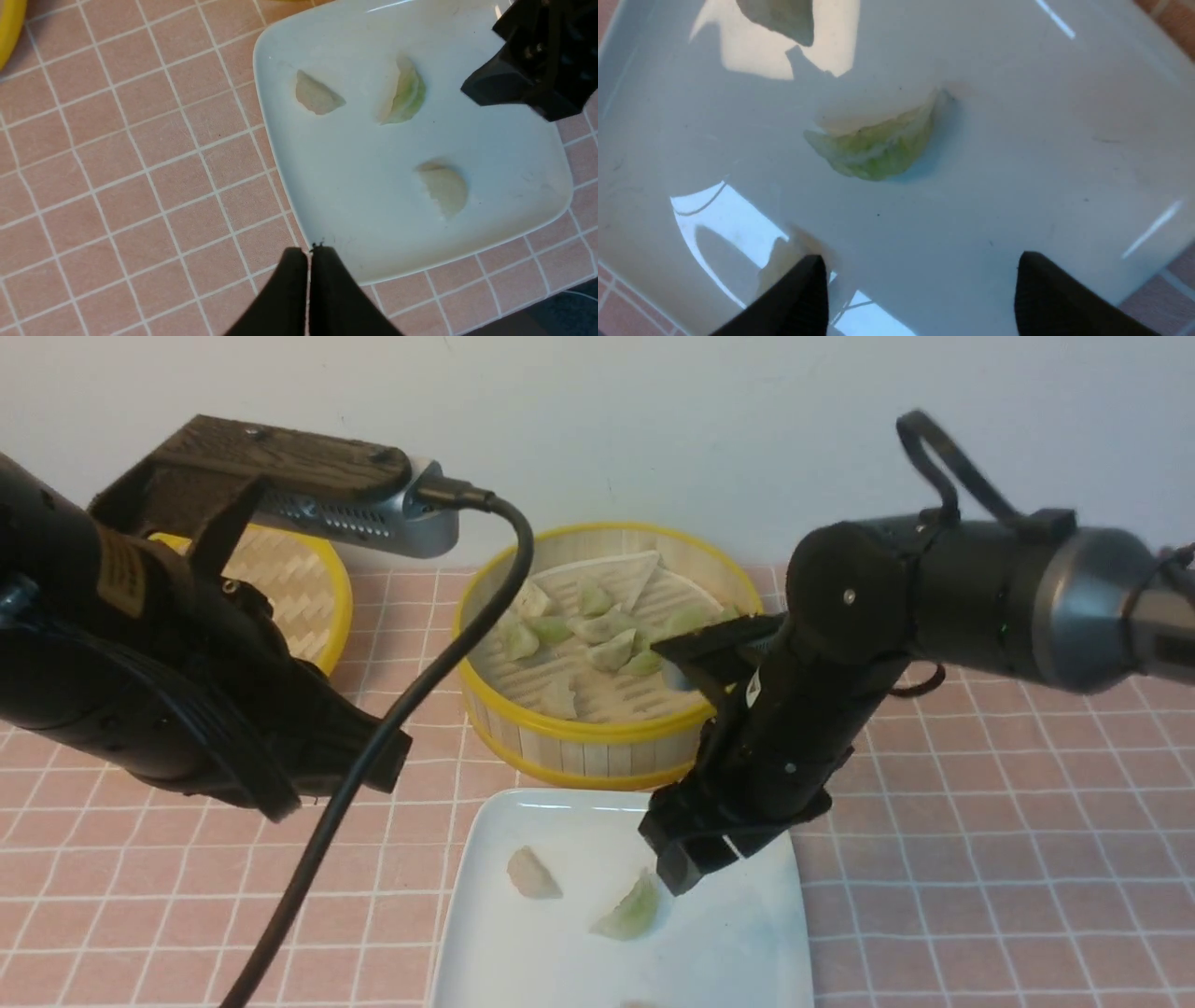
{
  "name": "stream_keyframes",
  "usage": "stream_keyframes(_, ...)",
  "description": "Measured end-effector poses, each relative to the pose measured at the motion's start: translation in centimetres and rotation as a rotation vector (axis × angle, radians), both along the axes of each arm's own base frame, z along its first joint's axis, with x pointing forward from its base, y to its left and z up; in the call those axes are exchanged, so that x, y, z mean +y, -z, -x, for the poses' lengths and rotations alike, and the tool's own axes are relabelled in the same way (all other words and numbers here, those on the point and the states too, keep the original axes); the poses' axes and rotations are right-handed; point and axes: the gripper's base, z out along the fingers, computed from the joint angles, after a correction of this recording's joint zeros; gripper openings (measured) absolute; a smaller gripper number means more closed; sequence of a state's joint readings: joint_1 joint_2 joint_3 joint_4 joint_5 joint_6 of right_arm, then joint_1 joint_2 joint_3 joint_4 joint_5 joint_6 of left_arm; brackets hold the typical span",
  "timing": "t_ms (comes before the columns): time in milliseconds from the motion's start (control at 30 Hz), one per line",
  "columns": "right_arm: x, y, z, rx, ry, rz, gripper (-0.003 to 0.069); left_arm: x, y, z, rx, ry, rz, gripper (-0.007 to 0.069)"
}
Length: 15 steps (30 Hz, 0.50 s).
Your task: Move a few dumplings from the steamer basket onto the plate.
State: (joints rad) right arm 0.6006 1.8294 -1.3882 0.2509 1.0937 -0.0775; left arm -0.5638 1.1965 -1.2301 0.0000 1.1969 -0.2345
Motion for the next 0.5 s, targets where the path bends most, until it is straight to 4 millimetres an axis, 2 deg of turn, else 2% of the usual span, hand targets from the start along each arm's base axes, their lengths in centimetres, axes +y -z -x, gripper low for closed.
stream_keyframes(67,-1.1,-3.4,0.9,-0.057,0.005,0.01,0.0368,0.0,-0.1,0.1,-0.003,0.002,0.0,-0.0006)
stream_keyframes(133,-3.3,-8.4,3.1,-0.17,0.051,0.004,0.0223,0.2,-0.3,0.3,-0.018,0.015,0.002,-0.0006)
stream_keyframes(167,-4.0,-9.7,3.8,-0.206,0.07,-0.003,0.0166,0.3,-0.5,0.4,-0.026,0.021,0.002,-0.0006)
stream_keyframes(200,-5.3,-11.8,5.2,-0.277,0.108,-0.025,0.01,0.4,-0.7,0.6,-0.036,0.026,0.006,-0.0006)
stream_keyframes(233,-6.7,-13.9,6.7,-0.35,0.149,-0.058,0.0062,0.5,-0.9,0.8,-0.047,0.03,0.01,-0.0006)
stream_keyframes(267,-7.0,-14.2,7.1,-0.363,0.151,-0.068,0.0054,0.5,-0.9,0.8,-0.049,0.031,0.01,-0.0006)
stream_keyframes(300,-9.7,-16.6,10.2,-0.492,0.231,-0.149,0.0008,0.7,-1.3,1.0,-0.077,0.035,0.024,-0.0006)
stream_keyframes(333,-10.0,-17.1,10.6,-0.513,0.238,-0.166,0.0006,0.7,-1.4,1.1,-0.079,0.035,0.026,-0.0006)
stream_keyframes(400,-13.7,-18.6,15.7,-0.683,0.309,-0.322,-0.001,0.8,-1.8,1.3,-0.117,0.045,0.041,-0.0006)
stream_keyframes(500,-17.1,-17.1,20.5,-0.889,0.33,-0.511,-0.0014,0.9,-2.0,1.4,-0.159,0.061,0.053,-0.0006)
